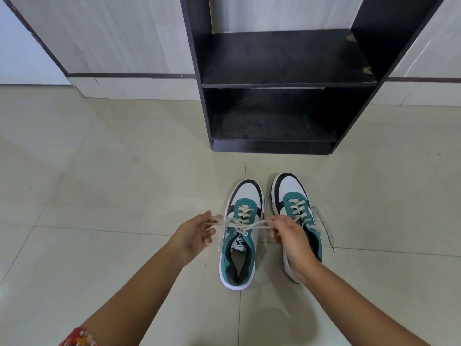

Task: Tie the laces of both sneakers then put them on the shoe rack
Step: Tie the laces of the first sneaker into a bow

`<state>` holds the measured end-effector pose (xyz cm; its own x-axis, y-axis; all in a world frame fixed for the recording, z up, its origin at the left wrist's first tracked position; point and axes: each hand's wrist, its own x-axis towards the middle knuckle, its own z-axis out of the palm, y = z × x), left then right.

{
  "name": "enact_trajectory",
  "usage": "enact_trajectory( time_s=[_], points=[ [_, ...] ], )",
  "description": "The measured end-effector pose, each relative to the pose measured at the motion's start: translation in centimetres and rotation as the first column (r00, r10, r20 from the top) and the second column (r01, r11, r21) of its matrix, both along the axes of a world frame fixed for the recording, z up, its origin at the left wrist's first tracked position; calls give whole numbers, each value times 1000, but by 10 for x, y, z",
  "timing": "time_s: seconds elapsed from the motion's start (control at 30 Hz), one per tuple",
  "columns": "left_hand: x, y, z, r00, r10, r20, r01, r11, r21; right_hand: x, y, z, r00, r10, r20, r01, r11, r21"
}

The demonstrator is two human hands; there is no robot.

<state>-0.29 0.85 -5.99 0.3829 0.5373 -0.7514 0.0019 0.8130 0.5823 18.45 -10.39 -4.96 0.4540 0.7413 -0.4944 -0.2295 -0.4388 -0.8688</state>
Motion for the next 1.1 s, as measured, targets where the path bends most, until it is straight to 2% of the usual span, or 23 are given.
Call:
enact_trajectory(
  time_s=[0.03,0.07,0.1,0.17,0.23,0.3,0.37,0.4,0.47,0.5,0.53,0.6,0.7,0.77,0.8,0.83,0.87,0.9,0.93,0.97,1.0,1.1],
  points=[
    [-1,-4,-4,992,87,90,-77,991,-107,-3,-1,0,964,-93,-249,103,994,28],
    [1,-9,-7,979,146,145,-120,977,-174,-5,-1,0,871,-159,-465,200,979,40],
    [4,-12,-11,970,174,172,-138,970,-200,-7,0,-1,765,-188,-616,264,964,34],
    [11,-12,-14,987,113,112,-100,988,-117,-7,3,-2,651,-195,-734,300,954,12],
    [13,-5,-16,994,-1,-109,13,994,107,-2,6,-2,680,-229,-697,291,956,-30],
    [9,0,-19,953,-23,-302,116,948,296,4,8,1,793,-243,-558,253,966,-61],
    [7,-4,-21,885,-61,-462,315,809,496,9,10,3,856,-221,-468,212,975,-73],
    [6,-7,-22,815,-85,-573,468,680,564,10,11,4,869,-209,-448,195,978,-77],
    [1,-11,-25,627,-59,-777,733,383,563,13,13,3,891,-194,-412,169,981,-96],
    [-2,-10,-26,568,-28,-823,795,277,539,15,12,2,899,-195,-392,162,980,-115],
    [-4,-8,-26,535,-6,-845,827,210,522,17,11,1,907,-200,-370,161,978,-135],
    [-7,-5,-26,482,-4,-876,867,146,476,21,9,-2,925,-205,-319,157,973,-169],
    [-10,-3,-27,441,1,-898,891,122,438,22,9,-1,955,-182,-233,138,971,-193],
    [-9,-1,-33,437,22,-899,889,146,435,17,10,-1,973,-152,-174,120,976,-181],
    [-7,-2,-33,463,-8,-886,864,226,450,15,10,0,984,-118,-134,95,981,-169],
    [-5,-3,-33,562,-73,-824,773,402,491,13,9,1,995,-60,-76,47,987,-157],
    [-3,-4,-31,718,-128,-685,587,640,496,12,7,2,1000,14,-8,-15,989,-147],
    [0,-7,-28,866,-119,-486,349,841,415,12,6,3,995,91,48,-84,986,-142],
    [1,-14,-25,944,-44,-328,148,943,298,13,5,5,983,163,79,-151,978,-142],
    [1,-22,-24,966,30,-255,33,971,238,14,3,5,970,226,92,-211,966,-152],
    [2,-29,-23,965,66,-252,-3,970,243,14,1,6,957,272,106,-251,952,-172],
    [6,-46,-22,933,-15,-360,155,918,364,8,-7,1,893,386,231,-330,911,-247]
  ],
)
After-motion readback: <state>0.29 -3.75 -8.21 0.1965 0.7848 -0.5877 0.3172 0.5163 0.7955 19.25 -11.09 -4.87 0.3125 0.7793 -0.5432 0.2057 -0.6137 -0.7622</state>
